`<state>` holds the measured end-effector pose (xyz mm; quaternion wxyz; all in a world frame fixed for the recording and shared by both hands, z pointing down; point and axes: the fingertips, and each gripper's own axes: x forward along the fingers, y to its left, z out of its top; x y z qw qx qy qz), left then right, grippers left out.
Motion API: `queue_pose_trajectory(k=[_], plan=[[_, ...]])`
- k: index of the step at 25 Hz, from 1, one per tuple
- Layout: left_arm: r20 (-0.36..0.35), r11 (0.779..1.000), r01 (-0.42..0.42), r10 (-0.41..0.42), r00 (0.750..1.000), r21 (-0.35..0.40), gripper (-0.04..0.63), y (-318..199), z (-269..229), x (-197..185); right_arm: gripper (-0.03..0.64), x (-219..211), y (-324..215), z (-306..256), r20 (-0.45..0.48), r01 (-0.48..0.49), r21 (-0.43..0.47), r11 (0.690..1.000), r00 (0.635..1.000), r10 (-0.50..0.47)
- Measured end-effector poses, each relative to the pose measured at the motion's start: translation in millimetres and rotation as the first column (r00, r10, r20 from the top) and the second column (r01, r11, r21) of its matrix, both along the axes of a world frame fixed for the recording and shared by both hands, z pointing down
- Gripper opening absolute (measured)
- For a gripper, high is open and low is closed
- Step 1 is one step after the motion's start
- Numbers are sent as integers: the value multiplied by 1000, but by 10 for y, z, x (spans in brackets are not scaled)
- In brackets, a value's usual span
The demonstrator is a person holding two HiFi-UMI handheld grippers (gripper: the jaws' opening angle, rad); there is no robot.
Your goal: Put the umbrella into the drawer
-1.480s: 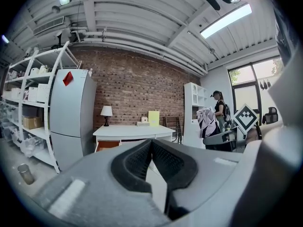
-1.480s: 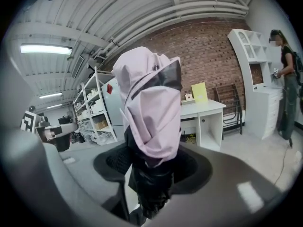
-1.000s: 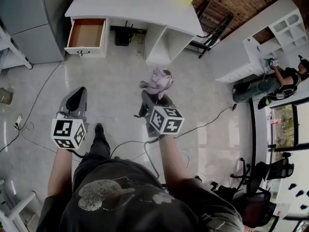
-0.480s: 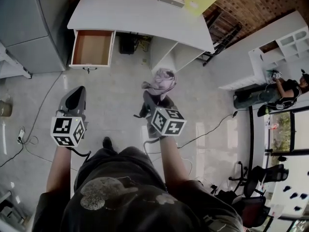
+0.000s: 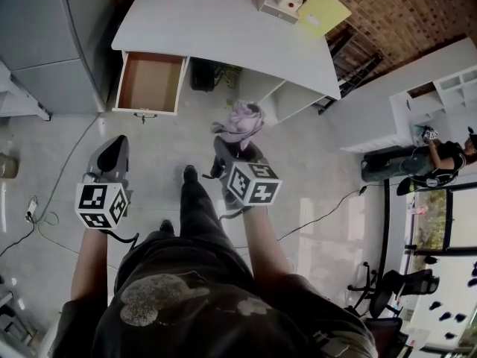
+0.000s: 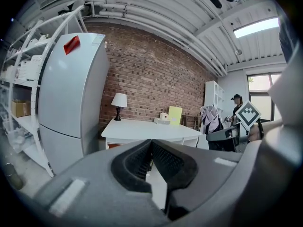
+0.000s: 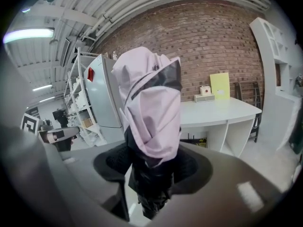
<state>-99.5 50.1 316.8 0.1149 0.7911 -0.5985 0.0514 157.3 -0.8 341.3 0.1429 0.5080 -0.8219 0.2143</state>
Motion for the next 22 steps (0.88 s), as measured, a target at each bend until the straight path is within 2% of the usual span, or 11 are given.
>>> queue_pose_trajectory(k=[5,13,18,22], plan=[[28,1000,29,-29,999,-9,11,-421,-2,18,238,-47,-595,69,23,40,-9,999,999,-40],[78,985,153,-147,986,-80,11,-1101,171,-87,238,-319,-1580,279,20,216,-27,976,976,-216],[74,964,232,-224,972,-132,11,-1526,313,-145,238,-578,-2118,484,34,306,-86,948,952,-304],[84,936,294,-283,956,-193,11,-1754,490,-233,238,-858,-2461,668,35,397,-118,910,918,-396]])
